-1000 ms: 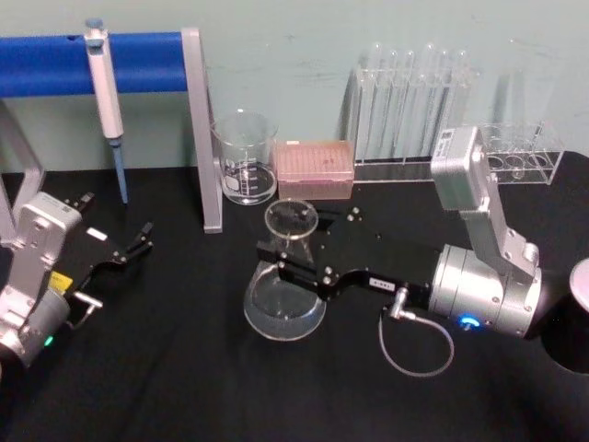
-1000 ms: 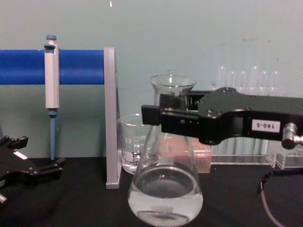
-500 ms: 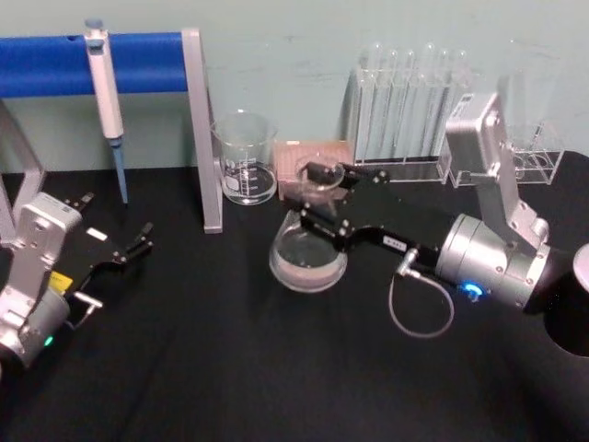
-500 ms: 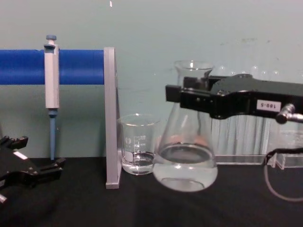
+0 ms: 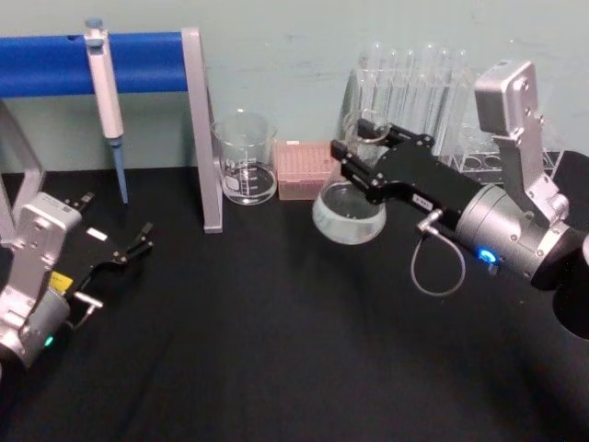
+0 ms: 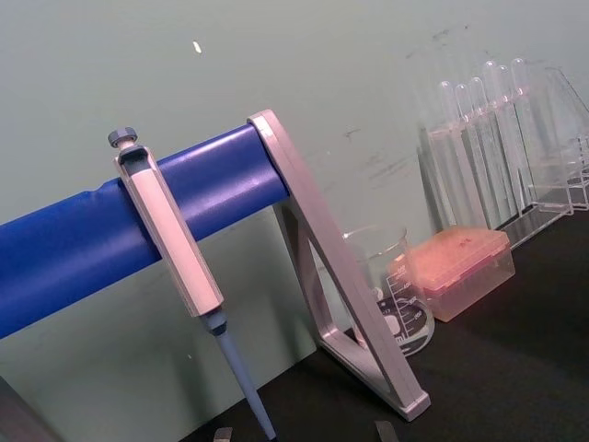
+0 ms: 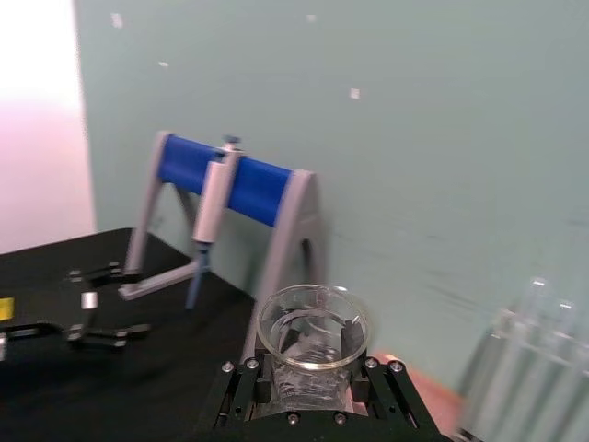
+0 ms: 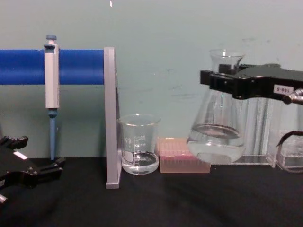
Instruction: Grasp the erlenmeyer flask with one hand, shake it three times, then place it back.
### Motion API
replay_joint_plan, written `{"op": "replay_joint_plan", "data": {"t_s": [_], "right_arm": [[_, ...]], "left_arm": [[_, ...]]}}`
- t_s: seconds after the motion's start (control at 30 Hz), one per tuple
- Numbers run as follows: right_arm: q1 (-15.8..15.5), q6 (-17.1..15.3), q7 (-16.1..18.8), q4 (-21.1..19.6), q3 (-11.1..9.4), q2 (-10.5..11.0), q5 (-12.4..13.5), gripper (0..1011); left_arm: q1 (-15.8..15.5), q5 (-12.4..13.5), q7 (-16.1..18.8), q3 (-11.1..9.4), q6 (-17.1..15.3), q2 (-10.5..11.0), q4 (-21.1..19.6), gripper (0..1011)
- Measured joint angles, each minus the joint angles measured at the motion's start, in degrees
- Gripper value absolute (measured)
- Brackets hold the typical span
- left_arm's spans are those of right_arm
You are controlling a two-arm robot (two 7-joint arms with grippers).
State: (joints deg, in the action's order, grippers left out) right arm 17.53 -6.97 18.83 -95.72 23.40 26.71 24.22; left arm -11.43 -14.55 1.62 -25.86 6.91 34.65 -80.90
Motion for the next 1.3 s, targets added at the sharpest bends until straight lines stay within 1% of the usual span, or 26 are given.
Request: {"op": "replay_joint_plan", "data": {"t_s": [0.07, 0.13, 0.17, 0.3, 0.6, 1.03, 1.3], "right_arm": [[-0.11, -0.18, -0.84, 0.16, -0.52, -0.35, -0.40, 451], [-0.29, -0.60, -2.51, 0.39, -1.49, -0.94, -1.26, 450], [-0.29, -0.60, -2.51, 0.39, -1.49, -0.94, -1.26, 450], [-0.55, -1.25, -4.69, 0.83, -2.91, -1.77, -2.49, 450], [-0.82, -2.32, -7.40, 1.70, -5.16, -2.97, -4.50, 450], [-0.90, -3.18, -9.08, 2.96, -7.88, -4.47, -6.42, 450], [-1.12, -3.57, -9.26, 3.27, -9.30, -5.05, -7.35, 450]], "left_arm": [[0.00, 0.00, 0.00, 0.00, 0.00, 0.00, 0.00, 1001], [0.00, 0.00, 0.00, 0.00, 0.00, 0.00, 0.00, 1001], [0.00, 0.00, 0.00, 0.00, 0.00, 0.00, 0.00, 1001], [0.00, 0.00, 0.00, 0.00, 0.00, 0.00, 0.00, 1001], [0.00, 0.00, 0.00, 0.00, 0.00, 0.00, 0.00, 1001], [0.00, 0.00, 0.00, 0.00, 0.00, 0.00, 0.00, 1001], [0.00, 0.00, 0.00, 0.00, 0.00, 0.00, 0.00, 1001]]}}
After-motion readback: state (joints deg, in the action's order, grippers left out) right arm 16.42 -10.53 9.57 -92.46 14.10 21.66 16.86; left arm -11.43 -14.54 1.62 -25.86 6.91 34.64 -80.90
